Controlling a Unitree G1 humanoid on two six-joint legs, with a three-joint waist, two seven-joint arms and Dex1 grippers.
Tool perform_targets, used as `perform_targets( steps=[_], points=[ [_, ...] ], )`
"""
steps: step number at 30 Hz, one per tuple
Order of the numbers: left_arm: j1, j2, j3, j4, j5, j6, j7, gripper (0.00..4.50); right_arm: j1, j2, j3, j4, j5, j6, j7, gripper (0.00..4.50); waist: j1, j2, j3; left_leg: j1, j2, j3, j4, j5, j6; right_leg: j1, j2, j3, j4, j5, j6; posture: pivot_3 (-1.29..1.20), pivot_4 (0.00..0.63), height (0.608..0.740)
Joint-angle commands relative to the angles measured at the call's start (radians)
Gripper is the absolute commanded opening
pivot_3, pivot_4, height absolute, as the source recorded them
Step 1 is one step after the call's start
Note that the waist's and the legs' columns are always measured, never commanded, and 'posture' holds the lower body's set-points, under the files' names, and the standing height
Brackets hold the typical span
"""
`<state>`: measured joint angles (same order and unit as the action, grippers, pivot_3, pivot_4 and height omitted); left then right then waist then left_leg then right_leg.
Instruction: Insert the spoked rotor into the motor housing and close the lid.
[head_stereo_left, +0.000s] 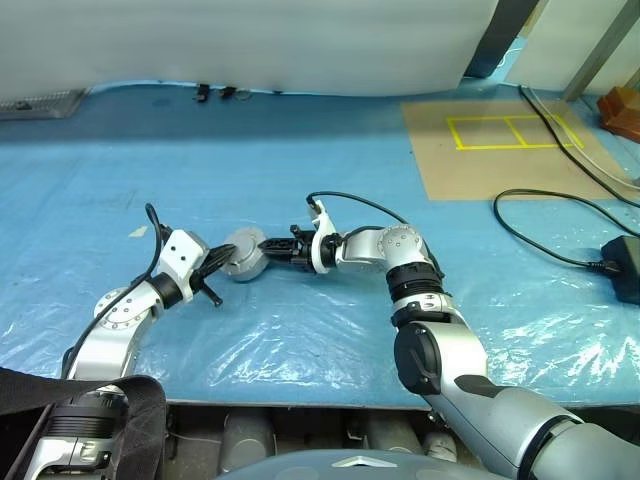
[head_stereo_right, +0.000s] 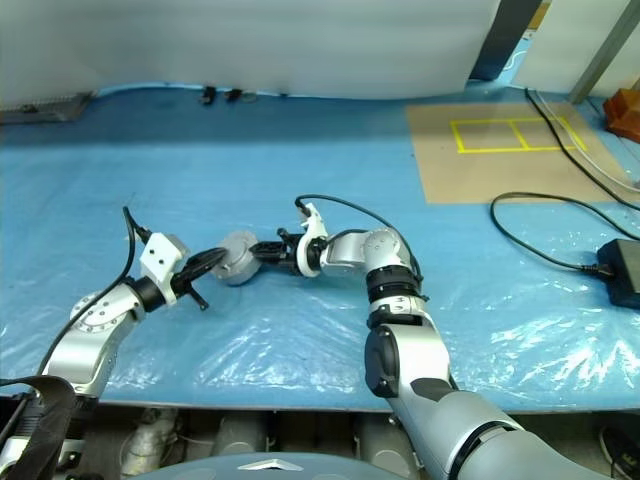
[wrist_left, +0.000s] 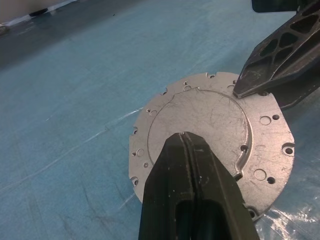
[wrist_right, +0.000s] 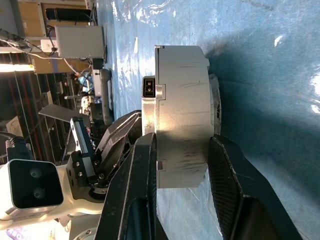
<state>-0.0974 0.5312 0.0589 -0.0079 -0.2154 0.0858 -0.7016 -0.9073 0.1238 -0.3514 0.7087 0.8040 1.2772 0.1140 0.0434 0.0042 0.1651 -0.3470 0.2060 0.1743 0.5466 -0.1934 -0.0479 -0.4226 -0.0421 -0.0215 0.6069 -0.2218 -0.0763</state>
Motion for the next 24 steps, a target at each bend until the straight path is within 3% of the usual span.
perform_targets(
  steps=[1,8,14,21,24],
  points=[
    [0.019,-0.002,-0.028,0.012,0.013,0.021,-0.012,0.0,-0.042,0.139,0.033,-0.011,0.009,0.02,0.002,1.06,0.0,0.0,0.0,0.0,0.0,0.0,0.0,0.0,0.0,0.0,0.0,0.0,0.0,0.0,0.0,0.0,0.15,0.74],
    [0.004,-0.015,-0.023,0.016,0.006,0.019,-0.003,0.0,-0.034,0.136,0.043,-0.019,0.007,0.016,0.011,1.06,-0.001,0.0,0.0,0.0,0.0,0.0,0.0,0.0,0.0,0.0,0.0,0.0,0.0,0.0,0.0,0.0,0.15,0.74],
    [0.006,-0.11,0.103,-0.028,-0.151,0.061,0.047,0.0,-0.04,0.115,0.076,-0.041,-0.011,-0.029,0.061,1.06,-0.003,-0.001,0.0,-0.001,0.0,0.0,0.0,0.0,0.0,-0.001,0.001,0.0,0.0,0.0,0.0,0.0,0.15,0.74],
    [0.057,-0.289,0.356,-0.152,-0.503,0.156,0.219,0.0,-0.055,0.103,0.044,-0.072,0.047,-0.073,0.136,1.06,-0.002,-0.009,0.005,-0.006,0.0,0.0,0.001,0.0,0.0,-0.003,0.003,-0.001,0.0,0.0,-0.001,0.0,0.15,0.74],
    [0.082,-0.339,0.43,-0.195,-0.654,0.206,0.282,0.0,-0.058,0.09,0.099,-0.127,0.025,-0.117,0.211,1.06,0.0,-0.013,0.008,-0.007,0.0,0.0,0.001,0.0,0.0,-0.003,0.003,-0.002,-0.001,0.0,-0.001,0.0,0.15,0.74]
  ],
)
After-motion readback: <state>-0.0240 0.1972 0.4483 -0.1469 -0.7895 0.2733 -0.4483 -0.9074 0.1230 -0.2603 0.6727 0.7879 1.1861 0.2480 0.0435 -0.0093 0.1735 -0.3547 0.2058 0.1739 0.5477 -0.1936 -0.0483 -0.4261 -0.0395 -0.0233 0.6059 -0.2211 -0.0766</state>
